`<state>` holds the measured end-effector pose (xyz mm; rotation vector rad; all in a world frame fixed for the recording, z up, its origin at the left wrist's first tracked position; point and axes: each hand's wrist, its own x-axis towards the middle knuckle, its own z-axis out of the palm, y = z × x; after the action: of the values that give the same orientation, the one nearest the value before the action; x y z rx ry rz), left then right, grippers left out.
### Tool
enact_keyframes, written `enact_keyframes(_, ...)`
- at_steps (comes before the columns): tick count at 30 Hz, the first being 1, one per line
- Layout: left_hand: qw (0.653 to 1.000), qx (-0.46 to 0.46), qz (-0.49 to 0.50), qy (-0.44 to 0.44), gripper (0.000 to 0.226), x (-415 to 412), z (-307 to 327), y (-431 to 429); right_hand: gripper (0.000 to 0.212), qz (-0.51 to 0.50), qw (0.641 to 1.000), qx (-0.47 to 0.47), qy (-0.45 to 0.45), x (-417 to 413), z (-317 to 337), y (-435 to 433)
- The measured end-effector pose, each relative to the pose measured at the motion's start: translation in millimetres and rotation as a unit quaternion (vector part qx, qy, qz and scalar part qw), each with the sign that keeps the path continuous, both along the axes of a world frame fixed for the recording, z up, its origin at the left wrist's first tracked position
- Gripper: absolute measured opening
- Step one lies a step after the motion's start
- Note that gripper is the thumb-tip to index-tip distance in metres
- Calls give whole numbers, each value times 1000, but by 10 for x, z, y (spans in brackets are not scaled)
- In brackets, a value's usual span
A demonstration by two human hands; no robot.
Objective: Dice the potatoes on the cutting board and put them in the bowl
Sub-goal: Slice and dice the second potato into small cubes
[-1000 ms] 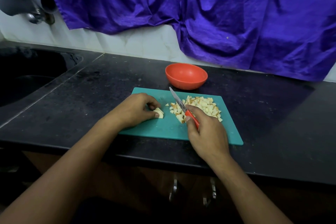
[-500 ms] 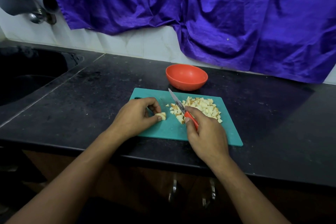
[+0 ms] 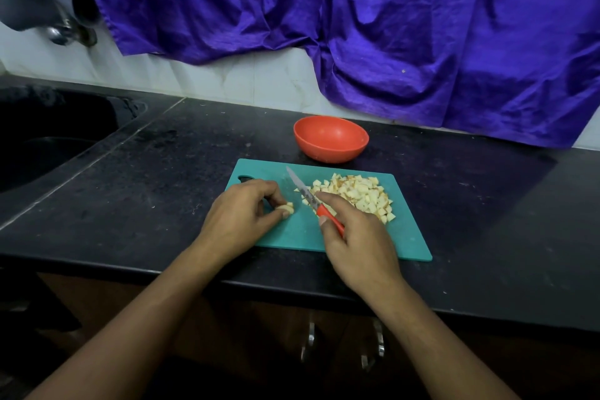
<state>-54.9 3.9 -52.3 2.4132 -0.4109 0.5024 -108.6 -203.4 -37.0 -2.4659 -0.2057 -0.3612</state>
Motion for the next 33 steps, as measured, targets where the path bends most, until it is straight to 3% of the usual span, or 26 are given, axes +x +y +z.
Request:
enact_keyframes(9, 1000, -9, -6, 10, 23, -32, -9, 25, 44, 16, 999, -27, 22, -18, 46, 125)
enact_keyframes(20, 1000, -2, -3, 23, 12, -53, -14, 42, 43, 4, 999, -35, 36, -35, 131, 10)
enact_keyframes(33, 999, 30, 35, -18, 13, -141, 62, 7, 45, 16, 990, -141, 6, -205, 261, 243)
